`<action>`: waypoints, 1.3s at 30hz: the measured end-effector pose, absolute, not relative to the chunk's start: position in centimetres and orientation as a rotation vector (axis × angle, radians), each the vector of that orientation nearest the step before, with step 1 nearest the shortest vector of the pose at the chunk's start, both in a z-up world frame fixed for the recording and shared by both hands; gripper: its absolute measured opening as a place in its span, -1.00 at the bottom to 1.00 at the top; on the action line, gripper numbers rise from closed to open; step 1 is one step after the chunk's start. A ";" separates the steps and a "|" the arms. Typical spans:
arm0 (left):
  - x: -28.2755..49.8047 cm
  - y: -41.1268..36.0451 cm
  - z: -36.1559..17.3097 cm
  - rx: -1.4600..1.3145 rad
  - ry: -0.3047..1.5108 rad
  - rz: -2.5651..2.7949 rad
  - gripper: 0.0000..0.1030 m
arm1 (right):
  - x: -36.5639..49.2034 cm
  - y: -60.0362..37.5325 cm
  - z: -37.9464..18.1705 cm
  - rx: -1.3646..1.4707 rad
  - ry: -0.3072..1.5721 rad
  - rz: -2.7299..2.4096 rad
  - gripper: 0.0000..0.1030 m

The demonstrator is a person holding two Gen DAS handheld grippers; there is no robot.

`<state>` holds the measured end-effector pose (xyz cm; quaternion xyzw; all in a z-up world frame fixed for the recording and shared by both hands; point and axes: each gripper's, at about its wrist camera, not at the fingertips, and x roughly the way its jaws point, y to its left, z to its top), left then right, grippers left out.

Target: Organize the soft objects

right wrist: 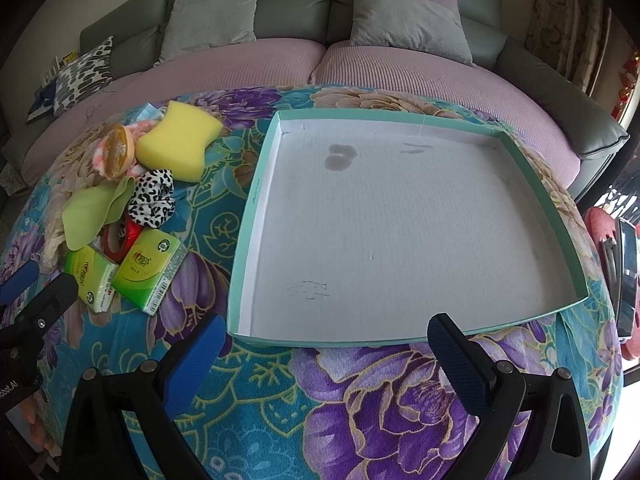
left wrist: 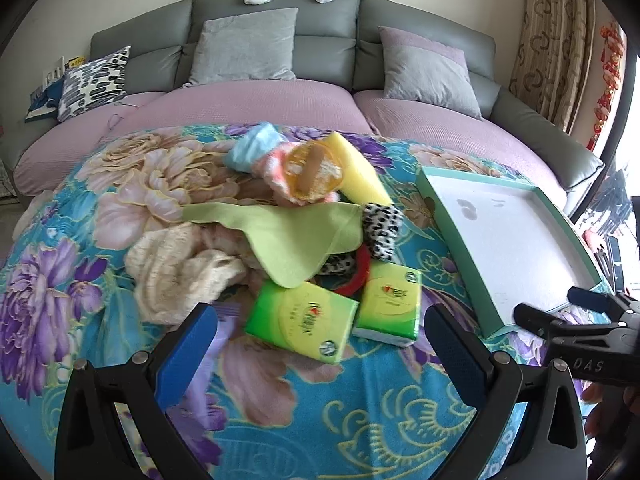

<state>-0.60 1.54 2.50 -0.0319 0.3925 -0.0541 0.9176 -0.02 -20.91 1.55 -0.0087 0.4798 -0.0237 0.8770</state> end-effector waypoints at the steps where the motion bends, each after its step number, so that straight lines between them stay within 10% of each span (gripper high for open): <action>1: -0.7 2.0 2.6 -0.066 0.805 -0.102 1.00 | -0.1 -20.8 1.8 -0.022 0.986 -0.051 0.99; 31: -0.7 10.3 -1.7 -0.109 0.968 -0.013 0.88 | 0.7 -7.8 2.7 -0.138 0.881 0.318 0.91; 39: -0.5 11.0 -2.3 -0.142 0.994 -0.064 0.42 | 1.4 -5.9 1.5 -0.207 0.912 0.334 0.81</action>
